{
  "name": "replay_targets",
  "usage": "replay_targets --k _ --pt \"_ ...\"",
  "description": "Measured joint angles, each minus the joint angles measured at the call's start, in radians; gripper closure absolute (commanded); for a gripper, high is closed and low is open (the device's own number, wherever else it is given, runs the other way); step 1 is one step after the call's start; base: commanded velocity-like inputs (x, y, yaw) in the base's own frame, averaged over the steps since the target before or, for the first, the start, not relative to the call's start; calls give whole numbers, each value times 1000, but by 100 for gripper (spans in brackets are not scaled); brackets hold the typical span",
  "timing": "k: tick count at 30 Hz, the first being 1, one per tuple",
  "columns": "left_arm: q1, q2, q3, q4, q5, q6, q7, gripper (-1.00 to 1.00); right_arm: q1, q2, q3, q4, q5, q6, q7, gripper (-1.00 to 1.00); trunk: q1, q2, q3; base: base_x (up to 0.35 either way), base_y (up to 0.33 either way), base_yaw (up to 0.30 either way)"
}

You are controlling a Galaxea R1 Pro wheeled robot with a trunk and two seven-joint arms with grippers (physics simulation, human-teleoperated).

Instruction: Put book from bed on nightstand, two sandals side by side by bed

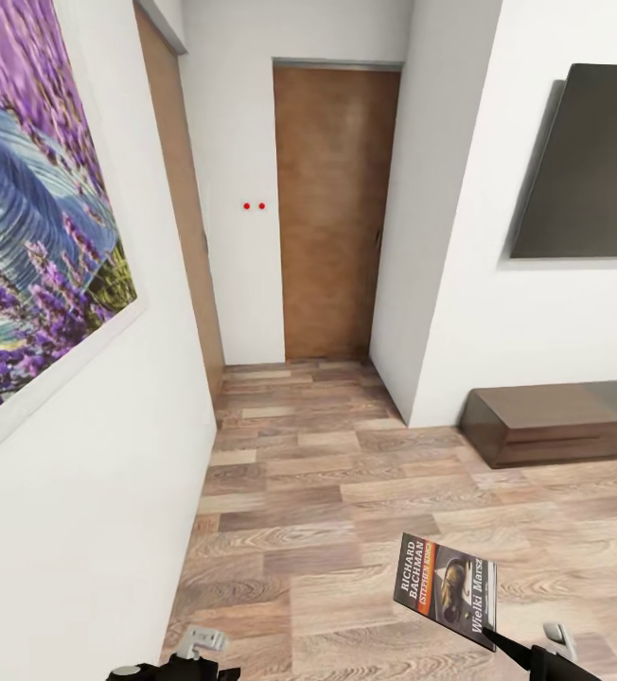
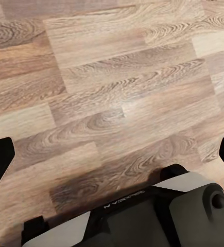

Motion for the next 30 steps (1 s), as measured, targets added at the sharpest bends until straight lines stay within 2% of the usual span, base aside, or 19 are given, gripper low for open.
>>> replay_targets --k 10,19,30 --pt "0 0 0 0 0 0 0 -100 0 0 0 0 0 0 0 100 0 0 0 329 0 -208" --pt "0 0 0 0 0 0 0 -100 0 0 0 0 0 0 0 100 0 0 0 322 0 -72" --pt "0 0 0 0 0 0 0 -100 0 0 -3 0 -1 0 0 100 1 0 0 53 0 -178"
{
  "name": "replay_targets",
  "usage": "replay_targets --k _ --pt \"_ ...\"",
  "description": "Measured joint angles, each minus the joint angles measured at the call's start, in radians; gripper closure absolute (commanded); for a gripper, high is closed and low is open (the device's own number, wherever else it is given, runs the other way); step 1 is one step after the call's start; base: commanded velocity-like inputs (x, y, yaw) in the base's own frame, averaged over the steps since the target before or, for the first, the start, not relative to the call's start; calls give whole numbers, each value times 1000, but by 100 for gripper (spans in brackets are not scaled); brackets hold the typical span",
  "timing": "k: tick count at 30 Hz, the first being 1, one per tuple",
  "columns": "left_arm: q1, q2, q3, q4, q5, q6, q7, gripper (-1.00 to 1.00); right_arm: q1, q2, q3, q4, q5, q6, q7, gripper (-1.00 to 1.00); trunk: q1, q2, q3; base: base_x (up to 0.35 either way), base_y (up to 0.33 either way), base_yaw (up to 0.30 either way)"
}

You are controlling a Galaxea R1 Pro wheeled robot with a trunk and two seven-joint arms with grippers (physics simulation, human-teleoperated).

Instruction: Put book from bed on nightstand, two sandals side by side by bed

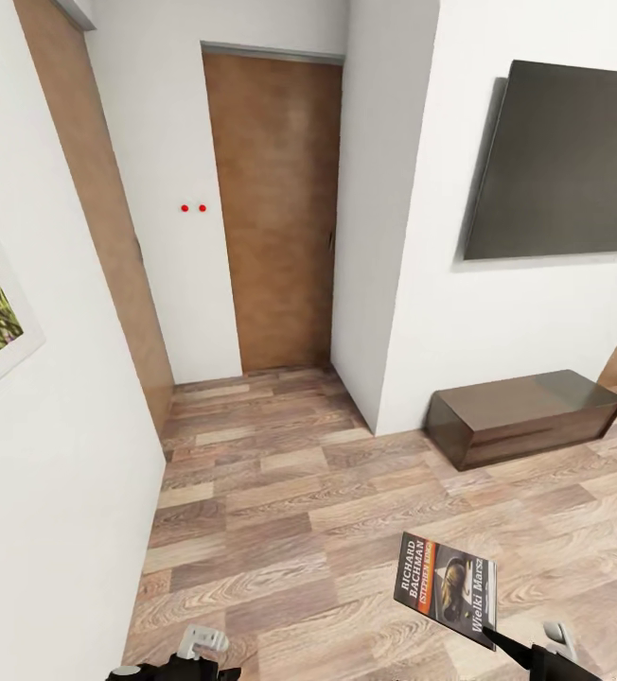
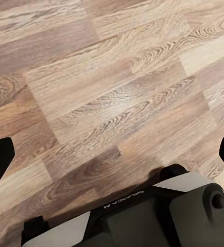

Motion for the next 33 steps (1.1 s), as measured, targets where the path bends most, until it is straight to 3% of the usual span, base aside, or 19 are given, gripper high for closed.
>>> replay_targets --k 33 --pt "0 0 0 -1 -1 0 -8 -100 0 1 1 0 0 0 -2 100 0 0 0 0 0 -199"
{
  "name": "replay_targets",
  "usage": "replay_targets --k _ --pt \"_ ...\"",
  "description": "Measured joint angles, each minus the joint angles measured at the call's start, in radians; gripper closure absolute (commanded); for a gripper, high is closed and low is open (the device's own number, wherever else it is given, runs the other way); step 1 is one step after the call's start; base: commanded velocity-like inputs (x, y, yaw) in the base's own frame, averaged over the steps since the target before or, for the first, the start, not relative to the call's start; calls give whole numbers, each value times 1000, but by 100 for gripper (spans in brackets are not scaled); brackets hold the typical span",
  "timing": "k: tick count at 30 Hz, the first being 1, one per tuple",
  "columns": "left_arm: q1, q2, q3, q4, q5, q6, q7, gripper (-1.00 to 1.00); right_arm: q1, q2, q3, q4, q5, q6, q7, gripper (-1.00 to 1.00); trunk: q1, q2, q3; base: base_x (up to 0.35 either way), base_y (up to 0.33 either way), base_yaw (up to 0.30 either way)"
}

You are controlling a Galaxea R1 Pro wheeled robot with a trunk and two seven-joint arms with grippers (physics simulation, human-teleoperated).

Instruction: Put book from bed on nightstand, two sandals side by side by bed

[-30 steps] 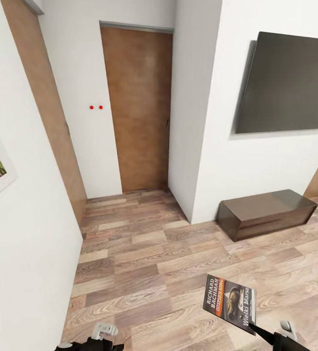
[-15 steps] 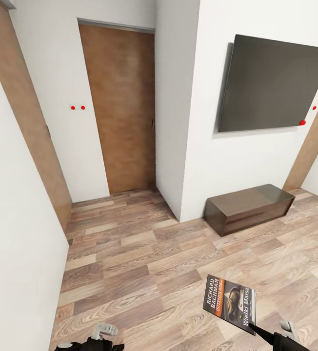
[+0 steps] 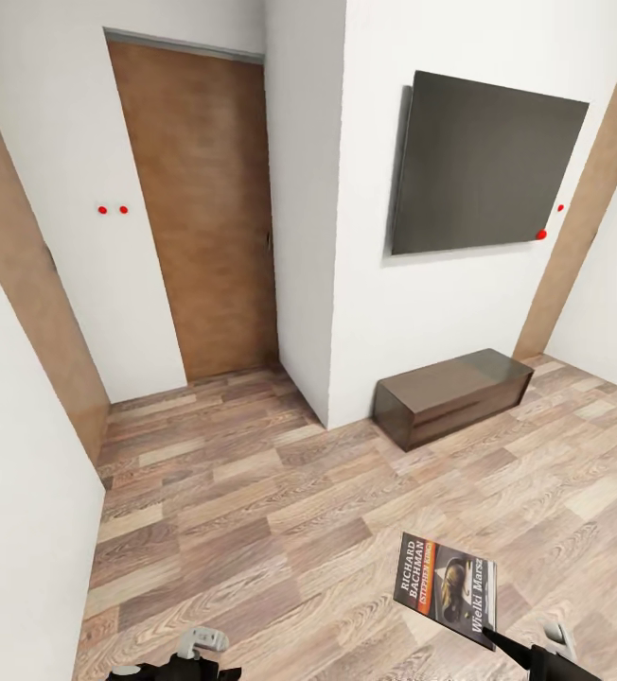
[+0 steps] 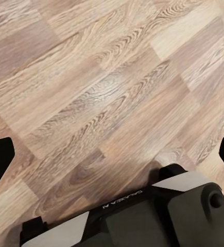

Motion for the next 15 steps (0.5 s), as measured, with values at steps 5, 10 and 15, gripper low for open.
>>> replay_targets --k 5,10,15 --pt "0 -15 1 -3 2 0 -2 -100 0 0 0 0 0 0 0 100 0 0 0 0 0 -200" --pt "0 -57 6 -24 5 3 -7 -100 0 -1 0 0 0 0 1 100 0 0 0 0 0 -199" --pt "-2 -88 7 -161 57 77 -62 -100 0 -1 0 0 0 0 1 100 0 0 0 0 0 -198"
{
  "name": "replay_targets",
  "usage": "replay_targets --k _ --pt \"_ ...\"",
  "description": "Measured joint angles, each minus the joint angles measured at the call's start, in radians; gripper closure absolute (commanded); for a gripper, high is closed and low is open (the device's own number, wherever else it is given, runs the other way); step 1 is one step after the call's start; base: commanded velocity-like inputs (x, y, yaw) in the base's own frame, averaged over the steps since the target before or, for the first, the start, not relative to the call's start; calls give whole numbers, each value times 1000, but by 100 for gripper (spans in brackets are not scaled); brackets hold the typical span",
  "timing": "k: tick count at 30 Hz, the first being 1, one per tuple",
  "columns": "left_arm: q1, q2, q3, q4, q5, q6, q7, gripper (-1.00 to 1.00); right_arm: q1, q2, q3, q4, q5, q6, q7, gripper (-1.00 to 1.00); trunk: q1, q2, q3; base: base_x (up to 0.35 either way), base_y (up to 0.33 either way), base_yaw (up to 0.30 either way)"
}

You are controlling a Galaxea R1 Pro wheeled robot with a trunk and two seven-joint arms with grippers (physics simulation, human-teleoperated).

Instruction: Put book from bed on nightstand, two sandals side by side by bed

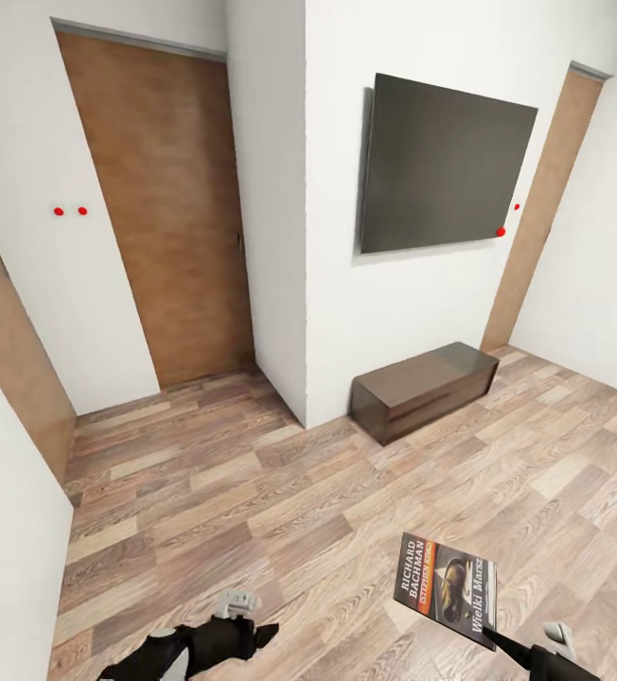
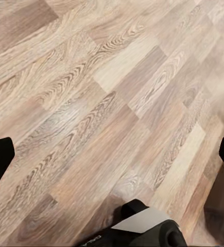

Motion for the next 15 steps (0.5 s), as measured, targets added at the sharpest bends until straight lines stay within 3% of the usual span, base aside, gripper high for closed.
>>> replay_targets --k 5,9,12,15 --pt "0 10 -1 -29 44 57 -137 -100 0 0 0 0 0 0 1 100 0 0 0 0 0 -197" --pt "0 78 -1 -32 55 68 -193 -100 0 -1 -1 0 0 0 3 100 0 0 0 0 0 -196" --pt "0 86 -7 -3 42 52 -186 -100 0 -1 -1 0 0 0 4 100 0 0 0 0 0 -194" --pt "0 90 -21 29 -5 18 -168 -100 0 -2 -1 0 0 0 4 100 0 0 0 0 0 -193"
